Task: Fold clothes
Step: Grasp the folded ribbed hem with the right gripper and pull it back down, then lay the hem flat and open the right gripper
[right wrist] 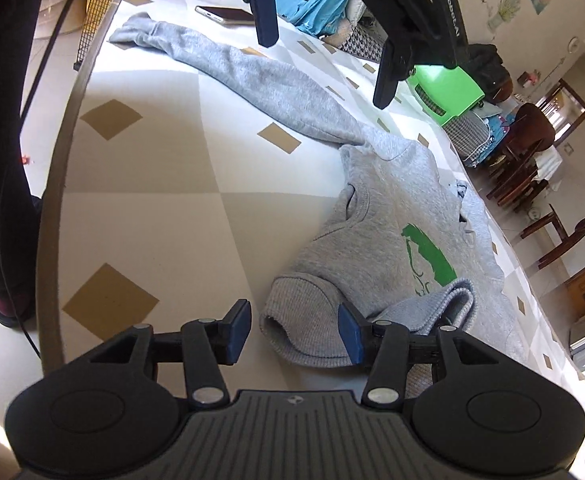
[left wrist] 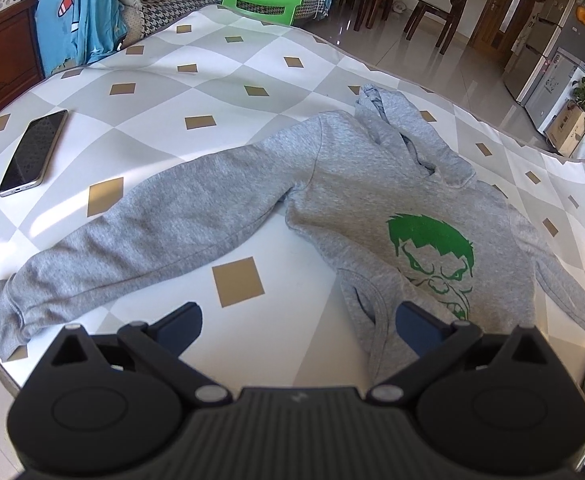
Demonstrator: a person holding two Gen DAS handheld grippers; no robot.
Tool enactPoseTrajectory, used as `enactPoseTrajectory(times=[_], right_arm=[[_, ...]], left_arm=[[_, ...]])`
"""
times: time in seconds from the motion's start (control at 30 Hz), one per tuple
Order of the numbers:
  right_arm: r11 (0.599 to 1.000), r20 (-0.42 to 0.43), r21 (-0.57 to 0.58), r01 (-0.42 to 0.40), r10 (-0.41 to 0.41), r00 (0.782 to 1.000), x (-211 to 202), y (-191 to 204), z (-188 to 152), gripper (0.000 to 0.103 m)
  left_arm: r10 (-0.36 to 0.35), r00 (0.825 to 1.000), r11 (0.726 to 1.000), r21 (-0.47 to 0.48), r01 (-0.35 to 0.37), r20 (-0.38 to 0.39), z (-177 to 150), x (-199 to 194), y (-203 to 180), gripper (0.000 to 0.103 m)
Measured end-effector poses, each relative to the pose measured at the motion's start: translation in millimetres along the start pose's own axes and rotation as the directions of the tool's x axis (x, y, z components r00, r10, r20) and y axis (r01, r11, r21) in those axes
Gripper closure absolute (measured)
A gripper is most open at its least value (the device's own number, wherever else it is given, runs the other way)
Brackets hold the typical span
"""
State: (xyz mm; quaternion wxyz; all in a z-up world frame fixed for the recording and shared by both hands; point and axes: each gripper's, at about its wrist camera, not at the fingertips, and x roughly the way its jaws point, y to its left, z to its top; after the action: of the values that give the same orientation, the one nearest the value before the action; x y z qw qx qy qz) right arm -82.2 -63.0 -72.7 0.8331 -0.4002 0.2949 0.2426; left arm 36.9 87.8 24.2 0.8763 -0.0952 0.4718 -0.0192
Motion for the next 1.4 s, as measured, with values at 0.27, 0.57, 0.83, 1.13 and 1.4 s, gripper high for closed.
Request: enactPoseTrajectory(times=[0.27,0.57,0.83,1.13,1.4], right_arm=[[0.999,-0.022,0.048,0.000,0.001,1.000,16.6,-8.8,-2.4,0.089],[0.919,0.097,0.346,-0.189,0.165,0.982,-11.5,-30.7,20.2,0.097],[0.782,0.241,0.461,-0.419,0.344,0.908,-25.5,-8.0,50.4,0.097],[0.784,0.212,0.418,-0.459,0.407,0.888,-17.4,24.6,52.7,0.079],[0.827,0.140,0.415,-0.378,0.353,0.925,-32.3,11.7,31.1,0.062]], left_arm=[[0.005,1.000,1.000,-0.015,-0.005,-0.008,0.4,2.2,4.8,0.000],[0.022,1.000,0.999,-0.027,-0.021,0.023,4.4,-4.4,11.5,0.000],[0.047,0.998,0.998,-0.039,-0.046,0.037,7.3,-6.6,19.9,0.000],[0.053,0.998,0.998,-0.025,-0.052,0.021,5.5,-1.1,16.4,0.000],[0.035,0.999,0.998,0.057,-0.035,-0.007,-4.2,10.4,-3.7,0.000]])
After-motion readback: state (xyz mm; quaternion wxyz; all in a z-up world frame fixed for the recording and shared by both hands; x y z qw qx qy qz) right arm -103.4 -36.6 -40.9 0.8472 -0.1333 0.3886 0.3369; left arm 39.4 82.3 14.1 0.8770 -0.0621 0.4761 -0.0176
